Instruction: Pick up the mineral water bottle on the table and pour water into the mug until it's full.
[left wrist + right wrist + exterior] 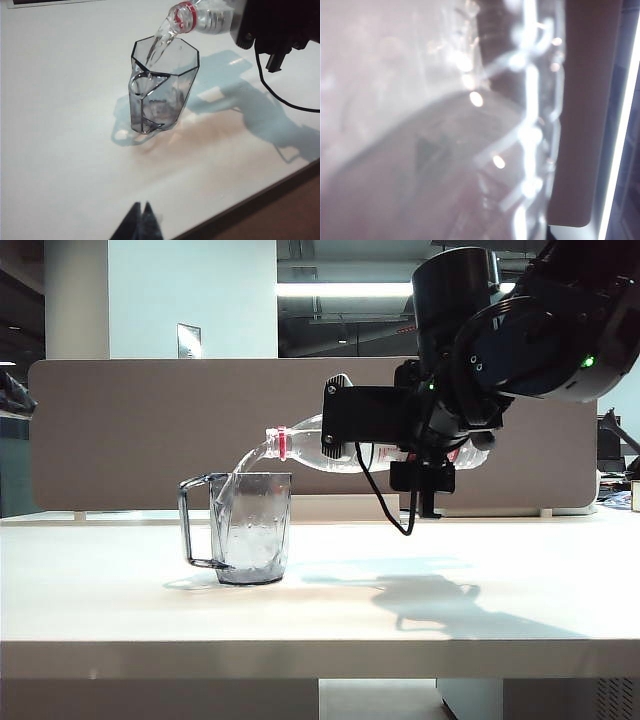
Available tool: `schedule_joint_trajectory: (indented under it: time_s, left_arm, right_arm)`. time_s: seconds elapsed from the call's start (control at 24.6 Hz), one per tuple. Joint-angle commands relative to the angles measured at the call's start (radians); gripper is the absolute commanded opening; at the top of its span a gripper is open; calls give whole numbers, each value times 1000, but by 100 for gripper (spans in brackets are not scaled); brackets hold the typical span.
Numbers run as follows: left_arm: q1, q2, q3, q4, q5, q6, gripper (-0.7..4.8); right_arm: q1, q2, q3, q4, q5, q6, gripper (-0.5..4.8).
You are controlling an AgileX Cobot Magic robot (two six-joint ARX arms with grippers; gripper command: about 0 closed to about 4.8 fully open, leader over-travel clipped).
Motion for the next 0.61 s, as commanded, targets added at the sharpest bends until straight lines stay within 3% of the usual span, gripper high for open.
schedule_joint_trajectory:
  time_s: [0.04,0.61]
  left_arm:
    - [0,-1,3,13,4,-2,-2]
    - [0,-1,3,13,4,-2,-2]
  right_arm:
    - [2,-15,12,72,10,-38,295]
    - [3,-15,12,110,24,-166,295]
